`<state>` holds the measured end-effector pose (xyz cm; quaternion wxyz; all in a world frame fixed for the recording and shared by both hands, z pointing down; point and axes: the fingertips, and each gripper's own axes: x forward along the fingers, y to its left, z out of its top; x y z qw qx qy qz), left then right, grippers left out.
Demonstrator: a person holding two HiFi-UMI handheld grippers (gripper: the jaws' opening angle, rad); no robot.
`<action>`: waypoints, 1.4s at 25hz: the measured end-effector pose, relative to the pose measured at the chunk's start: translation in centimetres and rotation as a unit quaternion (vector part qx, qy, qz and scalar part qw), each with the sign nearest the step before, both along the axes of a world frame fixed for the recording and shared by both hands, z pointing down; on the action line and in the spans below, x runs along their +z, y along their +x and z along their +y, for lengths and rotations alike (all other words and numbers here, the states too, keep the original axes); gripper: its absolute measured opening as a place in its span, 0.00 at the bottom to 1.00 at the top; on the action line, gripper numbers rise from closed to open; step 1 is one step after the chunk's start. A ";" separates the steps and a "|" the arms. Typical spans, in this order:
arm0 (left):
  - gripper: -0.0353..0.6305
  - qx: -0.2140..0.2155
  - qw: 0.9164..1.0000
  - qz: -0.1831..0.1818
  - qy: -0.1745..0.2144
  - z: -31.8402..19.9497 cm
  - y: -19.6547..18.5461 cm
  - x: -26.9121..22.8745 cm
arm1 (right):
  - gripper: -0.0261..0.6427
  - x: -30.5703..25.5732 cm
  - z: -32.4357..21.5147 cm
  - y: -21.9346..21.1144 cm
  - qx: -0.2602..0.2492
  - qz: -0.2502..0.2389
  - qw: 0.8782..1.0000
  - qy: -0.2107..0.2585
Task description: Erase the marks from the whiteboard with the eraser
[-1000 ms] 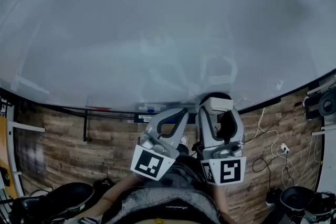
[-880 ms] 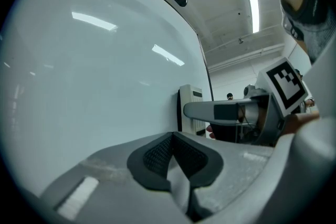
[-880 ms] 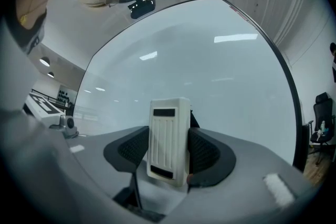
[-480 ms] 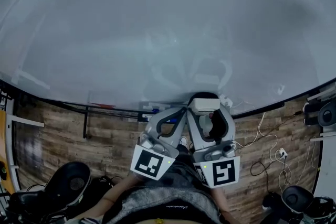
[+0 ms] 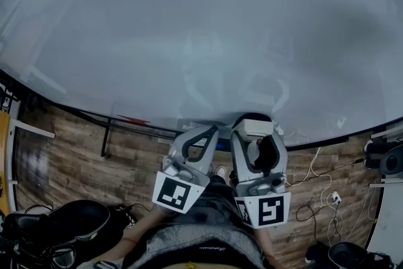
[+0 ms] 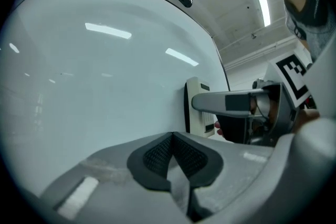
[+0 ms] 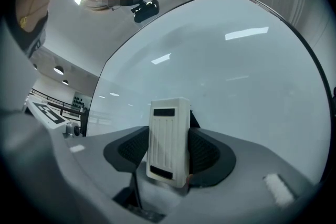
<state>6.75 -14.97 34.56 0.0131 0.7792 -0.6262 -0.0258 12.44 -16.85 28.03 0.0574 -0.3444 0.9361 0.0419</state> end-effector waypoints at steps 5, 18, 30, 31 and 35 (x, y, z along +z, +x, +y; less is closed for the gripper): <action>0.06 -0.007 1.000 -0.001 0.000 0.7 -1.1 0.0 | 0.40 -0.2 0.6 -1.2 -0.009 -0.003 1.000 0.004; 0.06 -0.030 0.999 -0.014 0.009 2.6 -5.0 -0.1 | 0.40 -0.7 3.0 -7.1 -0.065 -0.014 0.998 0.015; 0.06 -0.044 0.998 -0.033 0.014 3.8 -7.2 -0.1 | 0.40 -1.0 4.4 -9.4 -0.084 -0.023 0.996 0.025; 0.06 -0.043 0.998 -0.034 0.015 3.9 -7.2 -0.1 | 0.40 -0.9 4.5 -9.3 -0.084 -0.022 0.996 0.025; 0.06 -0.041 0.998 -0.035 0.015 4.3 -7.1 0.2 | 0.40 -0.9 5.0 -9.2 -0.084 -0.029 0.996 0.030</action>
